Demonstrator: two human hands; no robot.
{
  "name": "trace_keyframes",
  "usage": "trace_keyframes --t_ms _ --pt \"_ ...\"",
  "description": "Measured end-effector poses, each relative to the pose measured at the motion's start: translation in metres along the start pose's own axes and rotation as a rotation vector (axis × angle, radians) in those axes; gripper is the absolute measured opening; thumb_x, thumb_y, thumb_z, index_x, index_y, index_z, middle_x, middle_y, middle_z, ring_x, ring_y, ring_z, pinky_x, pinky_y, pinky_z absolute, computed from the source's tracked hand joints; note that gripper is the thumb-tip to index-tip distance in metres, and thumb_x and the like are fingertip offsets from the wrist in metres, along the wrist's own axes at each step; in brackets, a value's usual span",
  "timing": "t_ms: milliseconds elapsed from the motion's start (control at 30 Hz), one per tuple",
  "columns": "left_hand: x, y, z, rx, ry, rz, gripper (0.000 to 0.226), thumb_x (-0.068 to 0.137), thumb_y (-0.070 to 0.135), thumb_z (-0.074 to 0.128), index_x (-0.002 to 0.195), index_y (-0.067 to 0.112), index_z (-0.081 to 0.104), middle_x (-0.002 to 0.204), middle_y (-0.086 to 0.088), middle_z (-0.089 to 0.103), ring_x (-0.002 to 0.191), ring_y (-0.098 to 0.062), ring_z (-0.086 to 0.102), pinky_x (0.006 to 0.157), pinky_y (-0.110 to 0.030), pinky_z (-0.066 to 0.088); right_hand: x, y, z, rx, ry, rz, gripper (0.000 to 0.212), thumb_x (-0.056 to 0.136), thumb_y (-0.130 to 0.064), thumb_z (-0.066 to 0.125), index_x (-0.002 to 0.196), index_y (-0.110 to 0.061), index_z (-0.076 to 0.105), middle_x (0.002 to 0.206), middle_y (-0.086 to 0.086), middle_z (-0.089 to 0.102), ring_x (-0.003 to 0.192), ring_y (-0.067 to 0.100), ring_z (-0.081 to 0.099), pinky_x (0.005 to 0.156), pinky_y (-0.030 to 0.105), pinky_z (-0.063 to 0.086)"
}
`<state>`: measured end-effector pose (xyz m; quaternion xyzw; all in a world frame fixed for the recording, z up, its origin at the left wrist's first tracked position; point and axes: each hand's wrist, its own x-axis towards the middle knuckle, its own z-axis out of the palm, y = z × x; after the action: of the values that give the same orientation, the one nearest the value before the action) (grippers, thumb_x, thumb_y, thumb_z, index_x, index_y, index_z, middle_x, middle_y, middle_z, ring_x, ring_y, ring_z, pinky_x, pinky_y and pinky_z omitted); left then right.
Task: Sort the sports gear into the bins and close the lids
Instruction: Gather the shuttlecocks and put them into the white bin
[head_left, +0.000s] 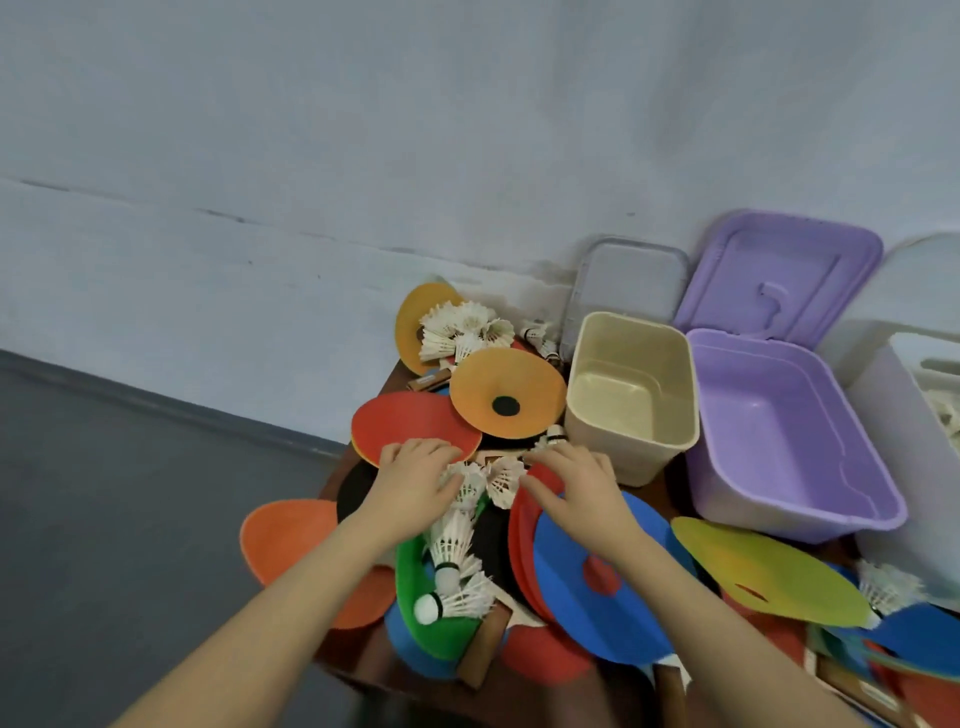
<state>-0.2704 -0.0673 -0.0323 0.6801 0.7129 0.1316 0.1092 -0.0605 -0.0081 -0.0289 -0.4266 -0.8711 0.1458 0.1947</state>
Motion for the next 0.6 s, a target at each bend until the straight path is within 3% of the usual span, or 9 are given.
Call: trace_keyframes --t_ms 100,300,433,600 --pt "0.001 -0.009 0.008 -0.015 -0.031 -0.020 0.039 0.095 0.043 0.041 0.130 0.029 0.050 0.134 0.011 0.048 0.127 -0.013 0.035 0.098 -0.034 0.018 0.016 -0.006 0.010 -0.032 -0.007 0.077 0.031 0.094 -0.042 0.047 0.120 -0.029 0.058 0.114 -0.011 0.057 0.112 0.012 0.045 0.089 0.028 0.021" --pt "0.009 -0.004 0.015 0.036 -0.054 0.050 0.054 0.086 0.060 0.045 0.130 0.028 0.049 0.133 0.011 0.046 0.125 -0.013 0.035 0.100 -0.034 0.017 0.056 0.003 0.009 -0.149 -0.199 0.078 0.031 0.093 -0.034 0.051 0.123 -0.029 0.057 0.119 -0.009 0.057 0.116 0.013 0.047 0.094 0.032 0.024" --pt "0.013 -0.002 0.023 -0.017 0.014 0.050 0.038 0.088 0.049 0.051 0.117 0.027 0.060 0.129 0.011 0.050 0.123 -0.012 0.034 0.095 -0.031 0.015 0.072 0.004 0.019 -0.109 -0.316 0.097 0.021 0.090 -0.031 0.055 0.109 -0.030 0.064 0.110 -0.010 0.063 0.106 0.011 0.053 0.090 0.032 0.026" --pt "0.013 -0.001 0.030 -0.121 0.105 0.046 0.021 0.091 0.039 0.054 0.098 0.027 0.070 0.115 0.013 0.057 0.115 -0.009 0.040 0.082 -0.025 0.013 0.076 0.002 0.032 -0.058 -0.307 0.154 0.013 0.086 -0.027 0.056 0.090 -0.030 0.068 0.096 -0.010 0.068 0.095 0.013 0.057 0.092 0.035 0.034"
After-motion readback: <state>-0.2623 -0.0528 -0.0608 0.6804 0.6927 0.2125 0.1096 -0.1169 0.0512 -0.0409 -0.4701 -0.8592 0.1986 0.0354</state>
